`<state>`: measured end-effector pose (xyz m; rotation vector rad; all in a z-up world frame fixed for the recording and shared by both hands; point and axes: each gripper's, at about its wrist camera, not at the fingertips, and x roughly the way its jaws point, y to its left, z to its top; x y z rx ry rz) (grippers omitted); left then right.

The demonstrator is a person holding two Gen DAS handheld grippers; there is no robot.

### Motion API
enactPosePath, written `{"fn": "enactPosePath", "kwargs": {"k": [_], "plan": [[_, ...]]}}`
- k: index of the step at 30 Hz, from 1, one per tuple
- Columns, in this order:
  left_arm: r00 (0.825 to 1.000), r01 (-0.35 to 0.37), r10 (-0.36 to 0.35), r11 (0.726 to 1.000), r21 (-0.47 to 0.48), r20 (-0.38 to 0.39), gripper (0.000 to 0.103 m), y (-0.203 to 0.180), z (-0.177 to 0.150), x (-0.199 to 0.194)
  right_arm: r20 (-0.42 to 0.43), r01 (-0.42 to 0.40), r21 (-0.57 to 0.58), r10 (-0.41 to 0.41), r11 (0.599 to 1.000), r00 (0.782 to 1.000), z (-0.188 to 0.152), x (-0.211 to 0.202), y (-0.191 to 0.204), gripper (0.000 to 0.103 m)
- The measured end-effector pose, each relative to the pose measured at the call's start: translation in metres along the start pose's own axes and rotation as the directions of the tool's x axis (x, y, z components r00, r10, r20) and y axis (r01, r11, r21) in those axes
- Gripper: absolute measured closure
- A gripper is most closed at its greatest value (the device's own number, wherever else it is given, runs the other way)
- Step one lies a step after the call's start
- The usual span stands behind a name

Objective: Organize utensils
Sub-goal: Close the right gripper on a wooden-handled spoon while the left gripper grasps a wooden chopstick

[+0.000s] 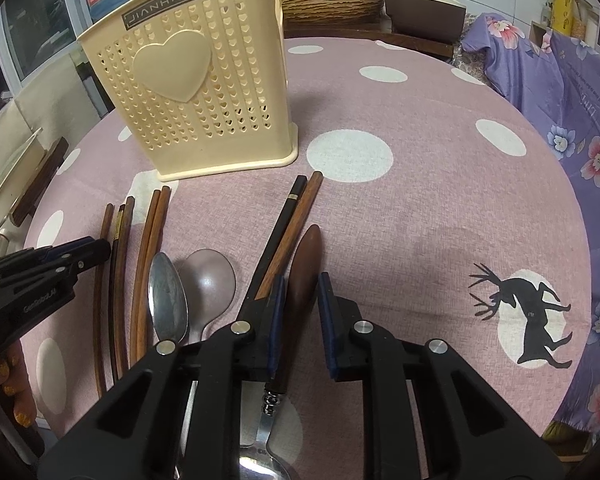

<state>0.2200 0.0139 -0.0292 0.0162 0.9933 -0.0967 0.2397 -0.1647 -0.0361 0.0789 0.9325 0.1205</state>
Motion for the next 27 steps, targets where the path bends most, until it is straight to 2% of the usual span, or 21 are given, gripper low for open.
{"fn": "enactPosePath", "kwargs": {"k": [7, 14, 17, 27], "plan": [[0.999, -0.014, 0.014, 1.000, 0.009, -0.031, 0.083, -0.002, 0.017, 0.009, -0.013, -0.010, 0.007, 0.010, 1.000, 1.000, 0.007, 0.004, -0.002, 0.085], [0.999, -0.041, 0.042, 0.998, 0.044, -0.032, 0.084, -0.009, 0.024, 0.015, -0.023, -0.006, 0.003, 0.006, 1.000, 1.000, 0.013, 0.008, 0.000, 0.085], [0.999, -0.046, 0.047, 0.998, 0.040, -0.024, 0.089, -0.009, 0.023, 0.015, -0.021, -0.002, -0.001, 0.002, 1.000, 1.000, 0.014, 0.009, 0.001, 0.086], [1.000, -0.017, 0.017, 1.000, -0.007, -0.004, 0.095, -0.003, 0.026, 0.017, 0.006, -0.007, 0.006, 0.007, 1.000, 1.000, 0.014, 0.007, -0.002, 0.086]]}}
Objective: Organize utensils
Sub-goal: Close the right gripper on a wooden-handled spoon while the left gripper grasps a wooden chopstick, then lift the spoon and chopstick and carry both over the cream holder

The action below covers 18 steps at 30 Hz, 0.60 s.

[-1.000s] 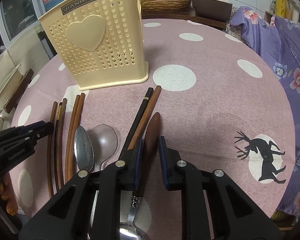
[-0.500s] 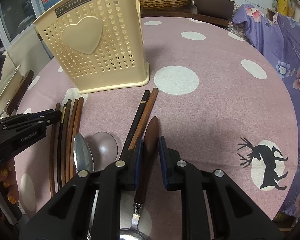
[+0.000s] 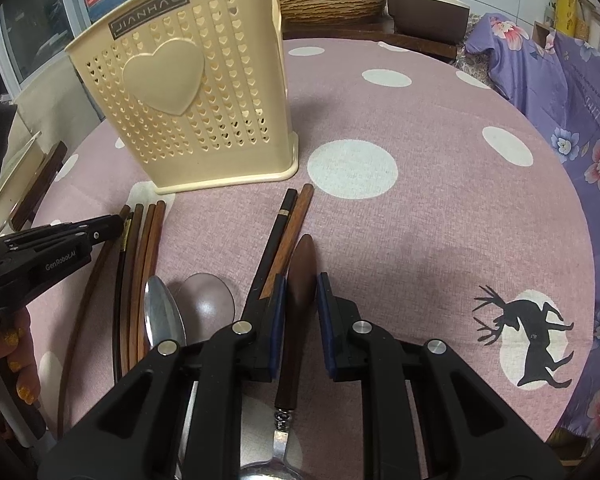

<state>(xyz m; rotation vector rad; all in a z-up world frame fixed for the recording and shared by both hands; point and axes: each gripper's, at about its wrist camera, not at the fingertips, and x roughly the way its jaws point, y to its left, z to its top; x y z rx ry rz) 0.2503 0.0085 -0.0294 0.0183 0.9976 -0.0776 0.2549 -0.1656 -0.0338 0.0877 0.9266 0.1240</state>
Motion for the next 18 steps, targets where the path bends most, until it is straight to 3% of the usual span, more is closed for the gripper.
{"fn": "enactPosePath", "kwargs": {"k": [5, 10, 14, 18], "plan": [[0.999, 0.033, -0.033, 0.999, -0.019, 0.017, 0.095, 0.002, 0.000, -0.004, 0.035, -0.033, 0.012, 0.033, 0.999, 0.999, 0.003, -0.009, -0.005, 0.086], [0.991, 0.091, -0.087, 0.995, -0.032, 0.105, 0.095, 0.010, 0.005, -0.033, 0.105, -0.063, 0.019, 0.061, 0.998, 0.993, 0.008, -0.031, -0.014, 0.087], [0.972, 0.140, -0.130, 0.990, -0.036, 0.196, 0.095, 0.017, 0.011, -0.069, 0.172, -0.093, 0.012, 0.090, 0.996, 0.981, 0.014, -0.056, -0.022, 0.087], [0.942, 0.166, -0.154, 0.986, -0.017, 0.297, 0.095, 0.020, 0.016, -0.108, 0.242, -0.120, -0.006, 0.118, 0.993, 0.963, 0.018, -0.083, -0.028, 0.087]]}}
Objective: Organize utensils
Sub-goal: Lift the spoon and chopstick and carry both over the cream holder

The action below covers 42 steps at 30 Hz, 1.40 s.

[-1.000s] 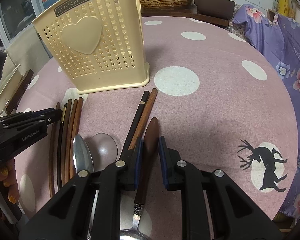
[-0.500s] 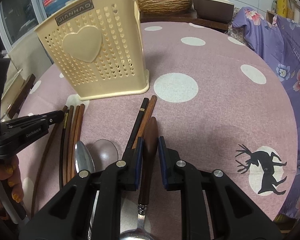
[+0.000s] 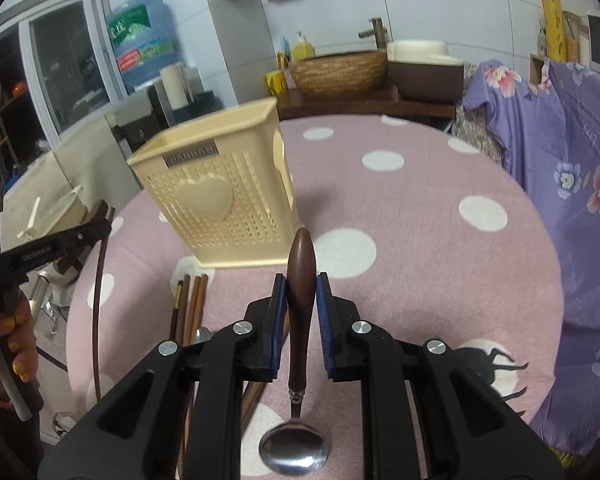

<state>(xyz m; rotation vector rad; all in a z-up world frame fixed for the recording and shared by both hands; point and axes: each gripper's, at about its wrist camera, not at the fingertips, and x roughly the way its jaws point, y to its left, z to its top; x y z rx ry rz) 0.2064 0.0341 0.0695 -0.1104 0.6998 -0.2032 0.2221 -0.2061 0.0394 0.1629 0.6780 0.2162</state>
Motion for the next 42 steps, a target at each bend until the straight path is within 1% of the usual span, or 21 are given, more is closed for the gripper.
{"fn": "enactPosePath", "kwargs": {"k": [4, 7, 11, 28, 33, 36, 39, 42], "plan": [[0.996, 0.024, -0.025, 1.000, 0.012, 0.089, 0.095, -0.003, 0.012, -0.031, 0.054, -0.024, -0.006, 0.024, 1.000, 0.998, 0.009, -0.021, -0.004, 0.087], [0.991, 0.032, -0.034, 0.999, 0.016, 0.133, 0.095, -0.002, 0.017, -0.044, 0.078, -0.039, -0.014, 0.040, 0.999, 0.996, 0.012, -0.031, -0.005, 0.087], [0.983, 0.022, -0.024, 1.000, 0.017, 0.181, 0.095, -0.001, 0.020, -0.055, 0.093, -0.049, -0.020, 0.051, 0.999, 0.994, 0.014, -0.039, -0.005, 0.087], [0.973, 0.002, -0.006, 1.000, 0.018, 0.233, 0.095, 0.003, 0.026, -0.070, 0.101, -0.047, -0.025, 0.049, 0.999, 0.994, 0.018, -0.046, -0.005, 0.087], [0.970, -0.007, 0.001, 1.000, 0.021, 0.245, 0.095, 0.005, 0.031, -0.074, 0.102, -0.063, -0.020, 0.065, 0.998, 0.993, 0.023, -0.048, -0.005, 0.087], [0.965, -0.013, 0.007, 1.000, 0.023, 0.263, 0.095, 0.005, 0.039, -0.080, 0.107, -0.070, -0.033, 0.074, 0.997, 0.992, 0.031, -0.050, -0.001, 0.087], [0.954, -0.016, 0.008, 1.000, 0.023, 0.300, 0.095, 0.005, 0.054, -0.092, 0.130, -0.074, -0.054, 0.081, 0.996, 0.988, 0.046, -0.057, 0.004, 0.087], [0.940, -0.006, -0.003, 1.000, 0.026, 0.341, 0.095, 0.002, 0.078, -0.107, 0.161, -0.085, -0.076, 0.096, 0.994, 0.982, 0.068, -0.066, 0.013, 0.087]]}}
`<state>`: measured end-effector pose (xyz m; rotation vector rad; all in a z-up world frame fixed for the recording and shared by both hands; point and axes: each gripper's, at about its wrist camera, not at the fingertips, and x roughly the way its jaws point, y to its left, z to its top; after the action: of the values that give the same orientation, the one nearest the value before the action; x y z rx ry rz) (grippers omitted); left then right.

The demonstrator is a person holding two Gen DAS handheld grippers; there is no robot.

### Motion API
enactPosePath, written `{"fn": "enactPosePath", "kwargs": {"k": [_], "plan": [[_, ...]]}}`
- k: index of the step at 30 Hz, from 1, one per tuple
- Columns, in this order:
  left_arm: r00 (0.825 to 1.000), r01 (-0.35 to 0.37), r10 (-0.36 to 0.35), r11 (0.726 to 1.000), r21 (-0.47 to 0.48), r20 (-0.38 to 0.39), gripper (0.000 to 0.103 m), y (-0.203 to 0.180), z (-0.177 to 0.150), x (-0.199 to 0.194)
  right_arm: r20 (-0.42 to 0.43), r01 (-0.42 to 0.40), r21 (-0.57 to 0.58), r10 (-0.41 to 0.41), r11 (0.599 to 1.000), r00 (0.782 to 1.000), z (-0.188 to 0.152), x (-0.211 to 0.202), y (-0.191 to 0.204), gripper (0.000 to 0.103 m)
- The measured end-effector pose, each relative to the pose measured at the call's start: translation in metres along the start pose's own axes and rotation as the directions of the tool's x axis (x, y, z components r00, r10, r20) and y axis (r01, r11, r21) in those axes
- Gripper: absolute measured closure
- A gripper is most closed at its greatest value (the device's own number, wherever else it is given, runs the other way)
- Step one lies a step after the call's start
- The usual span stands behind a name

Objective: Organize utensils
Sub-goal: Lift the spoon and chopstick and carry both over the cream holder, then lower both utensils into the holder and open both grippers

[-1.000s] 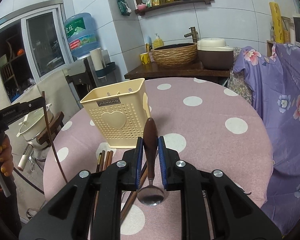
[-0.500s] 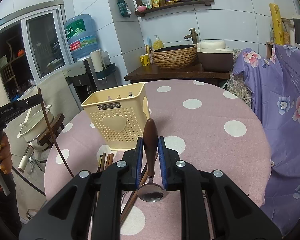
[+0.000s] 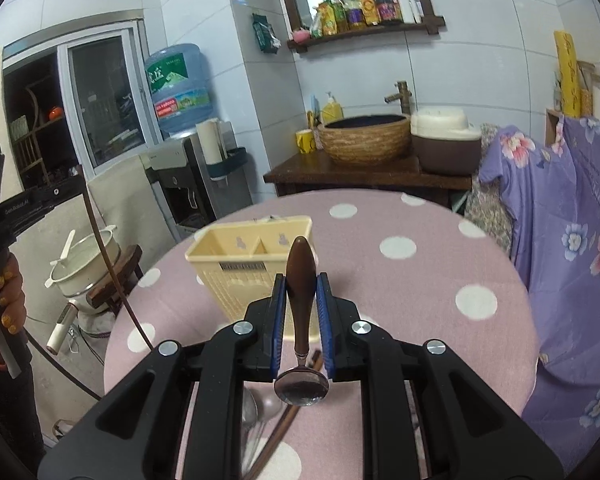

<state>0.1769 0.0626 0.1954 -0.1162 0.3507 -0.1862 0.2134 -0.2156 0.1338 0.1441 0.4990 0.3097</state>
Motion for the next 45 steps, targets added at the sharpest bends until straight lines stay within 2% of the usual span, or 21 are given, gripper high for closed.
{"fn": "enactPosePath", "kwargs": {"k": [3, 6, 9, 12, 15, 21, 31, 41, 45], "plan": [[0.999, 0.005, -0.005, 1.000, -0.001, 0.054, 0.095, -0.007, 0.032, -0.003, 0.037, -0.012, -0.019, 0.012, 1.000, 0.999, 0.028, -0.004, 0.009, 0.087], [0.996, 0.041, -0.039, 0.999, -0.022, 0.085, 0.095, -0.016, 0.058, -0.001, 0.091, -0.010, -0.020, 0.011, 1.000, 0.996, 0.059, -0.006, 0.017, 0.087], [0.990, 0.038, -0.034, 0.999, -0.031, 0.138, 0.095, -0.029, 0.079, 0.004, 0.129, -0.009, -0.012, 0.011, 1.000, 0.992, 0.086, -0.003, 0.023, 0.087], [0.985, 0.044, -0.036, 0.998, -0.044, 0.169, 0.095, -0.040, 0.090, 0.015, 0.159, 0.012, -0.018, -0.009, 1.000, 0.987, 0.107, 0.007, 0.031, 0.087], [0.984, 0.033, -0.024, 0.998, -0.048, 0.177, 0.095, -0.049, 0.088, 0.030, 0.167, 0.029, -0.018, -0.026, 0.999, 0.986, 0.115, 0.021, 0.036, 0.087], [0.990, -0.003, 0.007, 1.000, -0.031, 0.144, 0.095, -0.055, 0.057, 0.061, 0.122, 0.036, -0.014, -0.034, 0.999, 0.992, 0.098, 0.060, 0.038, 0.087], [0.999, -0.028, 0.030, 0.998, -0.054, 0.026, 0.095, -0.039, 0.001, 0.100, 0.065, 0.066, -0.019, -0.064, 0.998, 0.996, 0.057, 0.093, 0.033, 0.087], [0.999, -0.035, 0.034, 0.999, -0.039, -0.039, 0.096, -0.035, -0.027, 0.115, 0.015, 0.071, -0.046, -0.070, 0.996, 0.997, 0.027, 0.109, 0.034, 0.087], [0.999, -0.048, 0.048, 0.999, -0.021, -0.025, 0.095, -0.036, -0.031, 0.115, -0.006, 0.077, -0.052, -0.078, 0.996, 0.997, 0.021, 0.114, 0.035, 0.087]]}}
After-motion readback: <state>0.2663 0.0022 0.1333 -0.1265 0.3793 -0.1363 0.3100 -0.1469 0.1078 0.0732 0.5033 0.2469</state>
